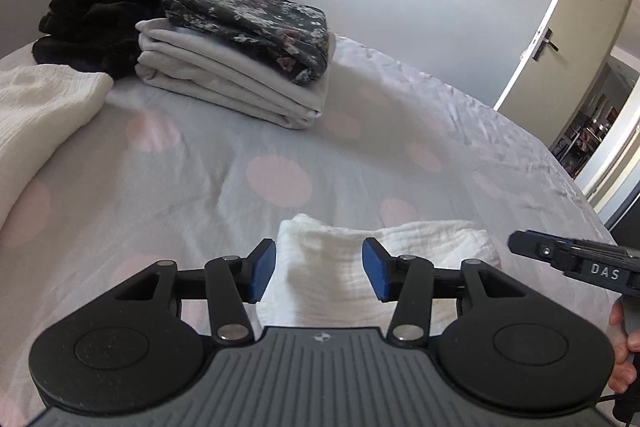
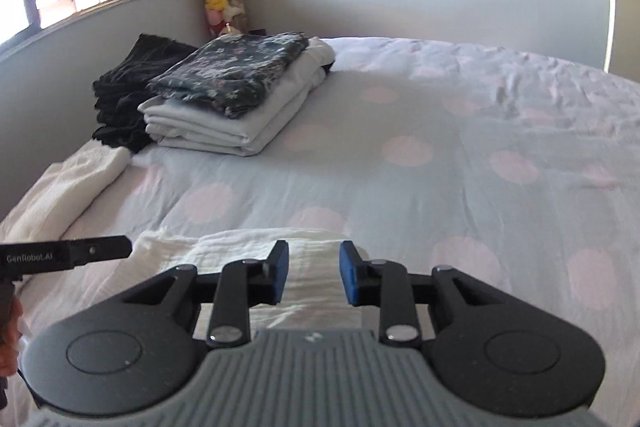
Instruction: Fold clothes
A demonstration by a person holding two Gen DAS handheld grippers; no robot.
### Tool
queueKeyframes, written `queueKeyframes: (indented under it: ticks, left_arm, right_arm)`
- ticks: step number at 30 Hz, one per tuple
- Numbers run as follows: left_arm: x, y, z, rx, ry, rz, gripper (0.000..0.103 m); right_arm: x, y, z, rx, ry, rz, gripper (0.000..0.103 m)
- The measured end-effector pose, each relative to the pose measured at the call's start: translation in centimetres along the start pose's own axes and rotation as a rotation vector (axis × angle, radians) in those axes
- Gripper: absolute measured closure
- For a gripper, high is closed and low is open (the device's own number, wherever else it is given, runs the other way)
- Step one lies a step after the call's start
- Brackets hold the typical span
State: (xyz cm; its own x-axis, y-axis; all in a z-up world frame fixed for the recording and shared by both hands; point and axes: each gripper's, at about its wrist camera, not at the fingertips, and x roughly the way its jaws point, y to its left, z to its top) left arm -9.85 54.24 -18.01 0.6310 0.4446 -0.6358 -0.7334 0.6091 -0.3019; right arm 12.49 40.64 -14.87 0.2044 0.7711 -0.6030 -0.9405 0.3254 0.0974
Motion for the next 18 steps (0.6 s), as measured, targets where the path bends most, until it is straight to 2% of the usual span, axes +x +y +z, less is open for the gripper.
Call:
queueKeyframes:
  ticks: [3, 5, 10, 18]
  left_arm:
    - [1.5, -0.3, -0.9, 0.032, 0.062, 0.036, 0.051]
    - [2.2, 0.5, -1.4, 0.002, 0.096, 0.043, 0.052]
    - [3.4, 1.9, -2.1, -0.059, 0.161, 0.048, 0.047]
    - [3.0, 1.6, -2.1, -0.045, 0.154, 0.051, 0.046]
  right_arm:
    - [2.6, 0.7, -1.0, -0.006, 0.069, -0.020, 0.074]
    - [4.3, 0.5, -1.9, 0.005, 0.124, -0.028, 0.073]
    - [5.3, 0.9, -3.5, -0.040, 0.119, -0.041, 0.073]
    - [5.2, 1.3, -3.5, -0.069, 0.127, -0.054, 0.073]
